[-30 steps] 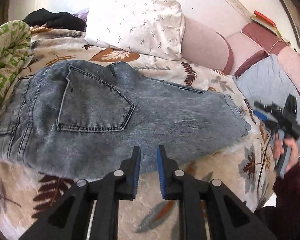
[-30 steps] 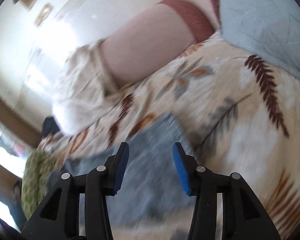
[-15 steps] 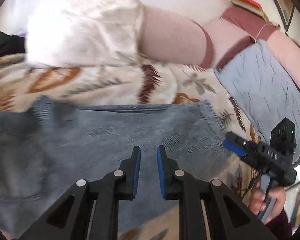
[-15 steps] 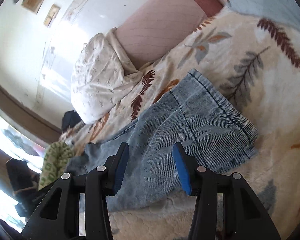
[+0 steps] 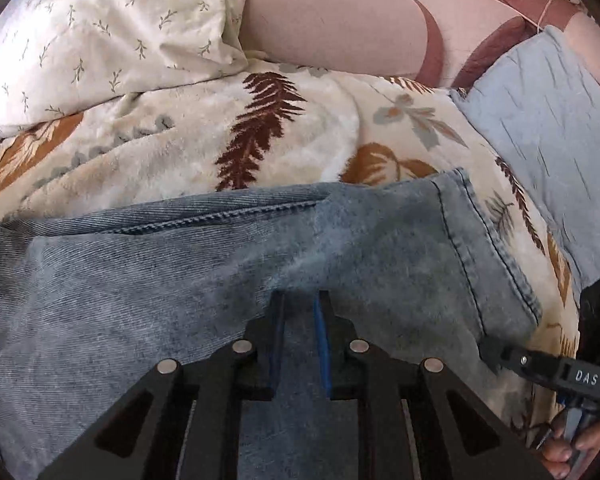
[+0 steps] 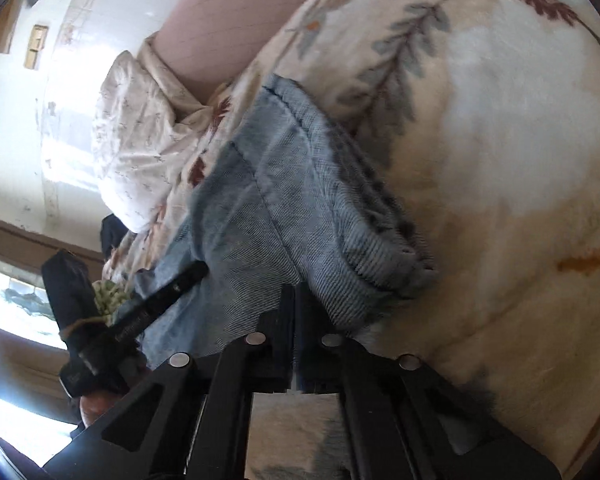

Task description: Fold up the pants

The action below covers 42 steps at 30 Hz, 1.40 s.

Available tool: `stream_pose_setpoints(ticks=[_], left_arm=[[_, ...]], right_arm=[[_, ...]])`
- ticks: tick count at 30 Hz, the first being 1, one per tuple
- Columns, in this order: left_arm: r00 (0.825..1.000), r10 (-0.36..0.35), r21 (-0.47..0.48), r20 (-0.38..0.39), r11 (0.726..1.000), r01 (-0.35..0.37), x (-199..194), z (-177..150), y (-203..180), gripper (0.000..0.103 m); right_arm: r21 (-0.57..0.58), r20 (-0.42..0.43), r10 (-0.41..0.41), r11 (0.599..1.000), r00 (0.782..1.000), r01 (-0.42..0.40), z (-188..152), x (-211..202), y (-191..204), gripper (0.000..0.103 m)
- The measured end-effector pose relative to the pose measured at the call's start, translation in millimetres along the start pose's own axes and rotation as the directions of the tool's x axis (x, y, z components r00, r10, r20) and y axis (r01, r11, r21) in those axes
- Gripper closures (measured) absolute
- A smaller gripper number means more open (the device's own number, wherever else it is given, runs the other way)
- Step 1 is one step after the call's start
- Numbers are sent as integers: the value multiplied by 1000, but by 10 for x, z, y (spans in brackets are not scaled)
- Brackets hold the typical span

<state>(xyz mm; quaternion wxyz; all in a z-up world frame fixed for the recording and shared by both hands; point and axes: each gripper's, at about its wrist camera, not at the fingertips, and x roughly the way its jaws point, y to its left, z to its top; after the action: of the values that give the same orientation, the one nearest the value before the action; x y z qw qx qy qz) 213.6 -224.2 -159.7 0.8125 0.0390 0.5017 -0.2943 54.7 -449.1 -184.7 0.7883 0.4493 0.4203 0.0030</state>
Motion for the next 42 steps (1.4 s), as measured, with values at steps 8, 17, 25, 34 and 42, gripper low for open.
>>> stream_pose_setpoints(ticks=[8, 17, 25, 34, 42], left_arm=[[1000, 3, 10, 31, 1000, -3, -355, 43, -45, 79], [986, 110, -38, 124, 994, -106, -1368, -602, 545, 57], [916, 375, -291, 145, 901, -323, -2147, -1091, 2146, 57], [898, 430, -294, 93, 874, -388, -1724, -1284, 2847, 45], [918, 239, -257, 316, 953, -159, -2198, -1412, 2245, 46]], right_arm=[[-37, 42, -5, 999, 999, 7, -62, -216, 133, 91], [-264, 58, 23, 964, 998, -7, -313, -245, 726, 78], [-250, 58, -43, 967, 997, 56, -434, 22, 898, 78], [-256, 35, -141, 956, 989, 146, -526, 377, 1059, 78], [-499, -69, -25, 867, 997, -13, -544, 787, 2056, 77]])
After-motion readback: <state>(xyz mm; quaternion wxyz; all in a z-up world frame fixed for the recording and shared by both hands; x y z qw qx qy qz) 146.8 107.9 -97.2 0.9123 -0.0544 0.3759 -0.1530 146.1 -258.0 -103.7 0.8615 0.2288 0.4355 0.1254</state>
